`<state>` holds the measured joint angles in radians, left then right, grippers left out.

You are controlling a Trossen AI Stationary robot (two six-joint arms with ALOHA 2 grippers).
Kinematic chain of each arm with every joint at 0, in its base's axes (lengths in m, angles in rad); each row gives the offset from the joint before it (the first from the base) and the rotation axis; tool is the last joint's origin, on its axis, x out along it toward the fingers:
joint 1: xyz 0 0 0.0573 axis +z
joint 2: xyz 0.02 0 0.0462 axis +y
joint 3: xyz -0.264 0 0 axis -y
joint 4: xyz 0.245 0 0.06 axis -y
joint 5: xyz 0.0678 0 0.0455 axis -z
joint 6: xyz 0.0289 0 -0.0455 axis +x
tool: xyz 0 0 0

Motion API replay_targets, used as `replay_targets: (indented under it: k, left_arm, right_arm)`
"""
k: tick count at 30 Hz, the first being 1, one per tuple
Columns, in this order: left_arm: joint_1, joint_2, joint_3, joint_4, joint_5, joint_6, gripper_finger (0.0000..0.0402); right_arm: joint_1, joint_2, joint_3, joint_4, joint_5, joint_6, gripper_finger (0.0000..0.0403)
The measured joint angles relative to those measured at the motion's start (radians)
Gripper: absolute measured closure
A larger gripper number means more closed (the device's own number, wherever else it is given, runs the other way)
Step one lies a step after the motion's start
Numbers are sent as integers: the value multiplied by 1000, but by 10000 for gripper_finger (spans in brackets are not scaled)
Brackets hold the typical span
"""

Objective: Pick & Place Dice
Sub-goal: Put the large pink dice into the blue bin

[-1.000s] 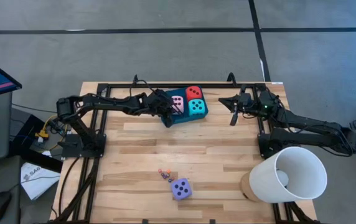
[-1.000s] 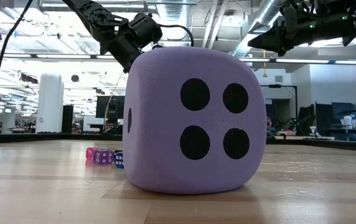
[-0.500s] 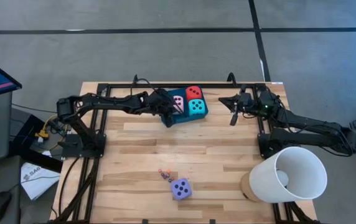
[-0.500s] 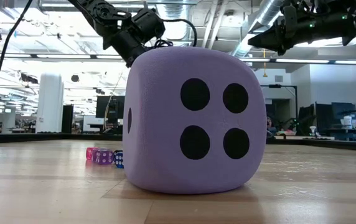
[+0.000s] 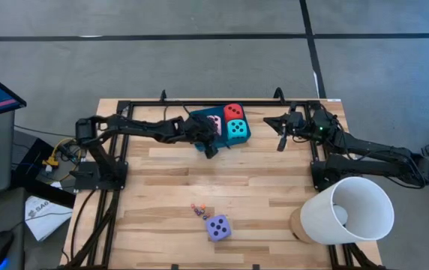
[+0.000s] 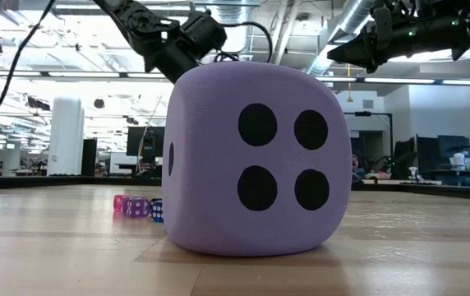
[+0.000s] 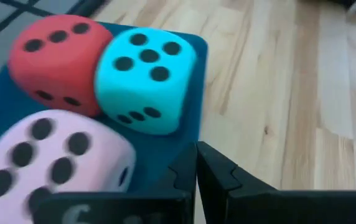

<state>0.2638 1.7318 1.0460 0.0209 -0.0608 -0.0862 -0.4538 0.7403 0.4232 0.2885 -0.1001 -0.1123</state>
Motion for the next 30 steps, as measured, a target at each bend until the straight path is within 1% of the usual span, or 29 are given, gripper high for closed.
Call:
replay_targets:
  k: [3, 5, 8, 11, 15, 18, 23, 27, 30]
  left_arm:
    - [-2, 29, 23, -39, -22, 20, 401]
    - [6, 27, 55, -121, -48, 22, 401]
    - [19, 27, 104, -248, -56, 35, 401]
    - [33, 35, 115, -295, -61, 54, 401]
    - [37, 53, 118, -289, -57, 55, 401]
    - [35, 92, 117, -273, -56, 61, 401]
    - [42, 125, 117, -217, -137, 82, 401]
    - [64, 125, 117, -211, -143, 88, 401]
    - [81, 125, 117, -177, -143, 88, 401]
  right_arm:
    - [0, 0, 0, 0, 0, 0, 403]
    - [0, 0, 0, -1, 0, 0, 403]
    - [0, 0, 0, -1, 0, 0, 403]
    - [-3, 0, 0, -1, 0, 0, 403]
    - [-14, 0, 0, -1, 0, 0, 403]
    - [-14, 0, 0, -2, 0, 0, 403]
    - [-13, 0, 0, -3, 0, 0, 403]
    - [-13, 2, 0, -3, 0, 0, 403]
    - [-14, 6, 0, -3, 0, -3, 403]
